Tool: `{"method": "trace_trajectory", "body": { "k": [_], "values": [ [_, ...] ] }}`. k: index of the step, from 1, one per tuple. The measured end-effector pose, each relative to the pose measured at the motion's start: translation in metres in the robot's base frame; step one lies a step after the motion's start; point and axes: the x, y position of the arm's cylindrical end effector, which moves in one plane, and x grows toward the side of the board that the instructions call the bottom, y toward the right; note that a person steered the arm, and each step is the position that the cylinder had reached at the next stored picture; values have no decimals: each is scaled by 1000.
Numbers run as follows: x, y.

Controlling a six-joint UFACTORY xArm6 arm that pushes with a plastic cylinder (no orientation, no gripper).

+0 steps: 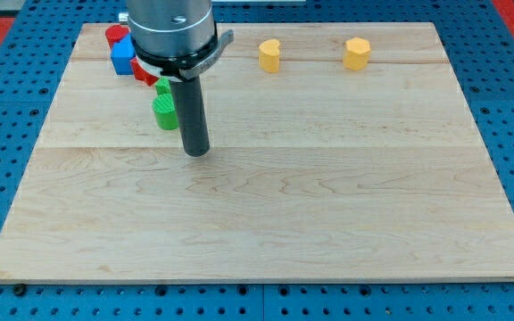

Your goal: Place the green star left parallel to the yellow heart at top of the board

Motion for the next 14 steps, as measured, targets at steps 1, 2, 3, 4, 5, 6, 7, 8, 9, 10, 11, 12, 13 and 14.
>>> {"method": "trace_trajectory", "body": {
  "k": [1, 2, 3, 4, 5, 6, 7, 8, 9, 10, 11, 12, 13, 14],
  "values": [
    [0, -11],
    [0, -21],
    [6, -37],
    [4, -68],
    [-21, -92],
    [-48, -88],
    [-62, -68],
    [-80, -45],
    [-105, -36],
    [-119, -24],
    [-118, -41],
    [-117, -64],
    [-124, -58],
    [-136, -32]
  ]
}}
